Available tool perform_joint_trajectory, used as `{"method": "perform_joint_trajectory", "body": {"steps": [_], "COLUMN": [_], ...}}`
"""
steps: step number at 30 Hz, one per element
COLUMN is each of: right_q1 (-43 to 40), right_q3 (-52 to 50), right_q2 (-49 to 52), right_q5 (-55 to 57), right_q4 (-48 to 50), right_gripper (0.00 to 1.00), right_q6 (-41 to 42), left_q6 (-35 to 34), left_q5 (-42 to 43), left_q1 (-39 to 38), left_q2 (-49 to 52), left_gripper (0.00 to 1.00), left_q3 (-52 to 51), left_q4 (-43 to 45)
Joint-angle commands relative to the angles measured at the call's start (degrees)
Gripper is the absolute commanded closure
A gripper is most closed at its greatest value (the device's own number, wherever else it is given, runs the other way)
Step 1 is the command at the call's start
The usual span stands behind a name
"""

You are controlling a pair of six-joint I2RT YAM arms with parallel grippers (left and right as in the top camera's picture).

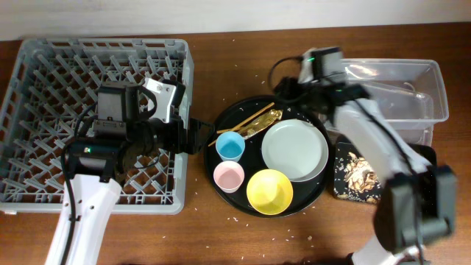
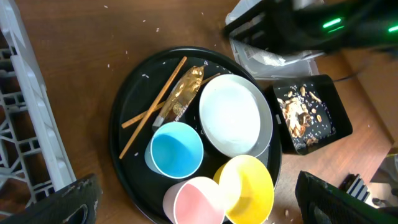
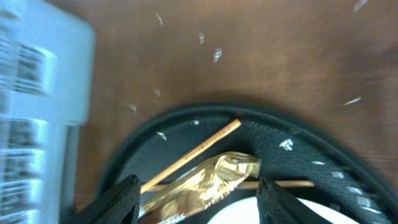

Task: Sort waste into correct bins and load items into the dishwasher rack
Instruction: 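Grasp the blue cup on the black tray with the right gripper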

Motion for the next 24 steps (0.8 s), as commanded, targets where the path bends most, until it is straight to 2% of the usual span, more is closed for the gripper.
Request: {"method": "perform_joint_trajectory", "body": {"steps": [1, 3, 5, 6, 7, 8, 11, 16, 18, 19, 20, 21, 24], "right_q1": [3.4, 3.7, 3.6, 3.6, 3.6, 3.6, 3.4, 1.8, 1.9, 2.3, 2.7, 3.0, 5.2], "right_q3": [-0.6, -0.6, -0.6, -0.6, -0.6, -0.5, 0.5, 0.8, 0.8, 0.8, 0.8, 0.8, 0.8], "right_q2": [8.6, 11.7, 14.2, 14.7, 14.7, 14.6, 13.6, 5.8, 3.6, 2.6, 1.5, 0.9, 1.0], "right_q5": [9.6, 12.3, 11.8, 11.8, 11.8, 12.0, 11.2, 8.3, -1.6, -10.6, -16.0, -19.2, -25.7], "right_q4": [4.1, 5.6, 6.0, 6.2, 6.5, 7.0, 6.1, 4.5, 4.8, 4.9, 4.8, 4.8, 2.9], "right_gripper": [0.34, 0.30, 0.32, 0.62, 0.81, 0.95, 0.96, 0.96, 0.96, 0.89, 0.62, 0.53, 0.48], "right_q6": [1.6, 1.6, 2.0, 2.0, 2.0, 2.0, 2.0, 2.0, -5.2, -13.3, -16.8, -16.9, -27.1], "left_q6": [0.7, 0.7, 0.7, 0.7, 0.7, 0.7, 0.7, 0.7, 0.7, 0.7, 0.7, 0.7, 0.7], "left_q5": [0.7, 0.7, 0.7, 0.7, 0.7, 0.7, 0.7, 0.6, 0.6, 0.6, 0.6, 0.6, 0.7], "left_q1": [0.2, 0.1, 0.1, 0.1, 0.1, 0.1, 0.2, 0.1, 0.2, 0.2, 0.2, 0.2, 0.2], "left_q2": [0.0, 0.0, 0.0, 0.0, 0.0, 0.0, 0.0, 0.0, 0.0, 0.0, 0.0, 0.0, 0.0], "left_gripper": [0.01, 0.01, 0.01, 0.01, 0.01, 0.01, 0.01, 0.01, 0.01, 0.01, 0.01, 0.01, 0.01], "left_q3": [0.8, 0.8, 0.8, 0.8, 0.8, 0.8, 0.8, 0.8, 0.8, 0.8, 0.8, 0.8, 0.8], "left_q4": [-0.2, -0.6, -0.6, -0.5, -0.6, -0.6, -0.6, -0.6, -0.6, -0.6, -0.5, -0.3, -0.2]}}
